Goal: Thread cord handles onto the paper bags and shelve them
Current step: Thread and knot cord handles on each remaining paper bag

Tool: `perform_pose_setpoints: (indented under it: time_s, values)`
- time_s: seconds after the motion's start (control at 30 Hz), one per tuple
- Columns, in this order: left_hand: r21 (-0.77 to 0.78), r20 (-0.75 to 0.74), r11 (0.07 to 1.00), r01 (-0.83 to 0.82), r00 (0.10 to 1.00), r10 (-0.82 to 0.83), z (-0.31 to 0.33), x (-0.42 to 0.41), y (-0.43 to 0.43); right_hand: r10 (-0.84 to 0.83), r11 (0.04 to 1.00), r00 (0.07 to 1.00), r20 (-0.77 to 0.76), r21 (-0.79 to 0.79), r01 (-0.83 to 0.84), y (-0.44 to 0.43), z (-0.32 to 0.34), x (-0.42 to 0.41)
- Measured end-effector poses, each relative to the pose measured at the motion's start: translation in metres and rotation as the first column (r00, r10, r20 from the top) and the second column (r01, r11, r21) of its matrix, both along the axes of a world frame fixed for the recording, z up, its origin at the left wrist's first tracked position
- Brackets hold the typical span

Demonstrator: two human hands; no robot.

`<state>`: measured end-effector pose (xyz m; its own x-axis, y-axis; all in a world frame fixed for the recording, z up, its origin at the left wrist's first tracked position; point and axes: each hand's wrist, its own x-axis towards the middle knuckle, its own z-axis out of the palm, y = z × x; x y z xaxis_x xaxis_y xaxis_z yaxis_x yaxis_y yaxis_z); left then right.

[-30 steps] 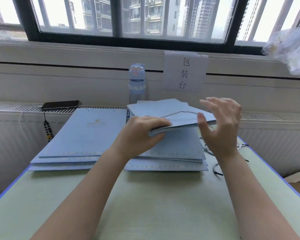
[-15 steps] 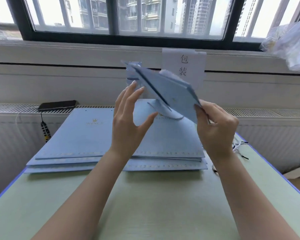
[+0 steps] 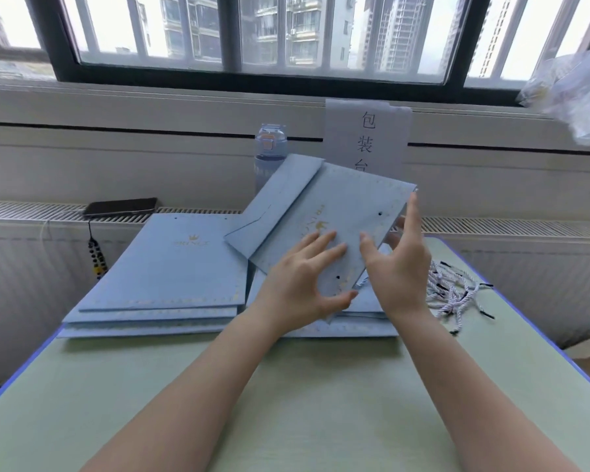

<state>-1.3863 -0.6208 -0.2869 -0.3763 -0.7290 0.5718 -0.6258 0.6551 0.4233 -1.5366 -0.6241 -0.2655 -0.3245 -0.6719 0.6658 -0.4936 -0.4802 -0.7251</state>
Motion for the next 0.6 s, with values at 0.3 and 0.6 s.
perform_pose_setpoints:
  time_s: [0.3,0.6]
  values:
    - [0.235,0.297,0.972,0.027,0.95,-0.098,0.006,0.012,0.001,-0.29,0.908,0.924,-0.249,0.232,0.348,-0.013,0.01,-0.055]
    - [0.372,0.255,0.927,0.039,0.956,-0.143,0.011,0.022,-0.003,0.092,0.585,0.841,-0.534,0.712,0.388,-0.019,-0.013,-0.089]
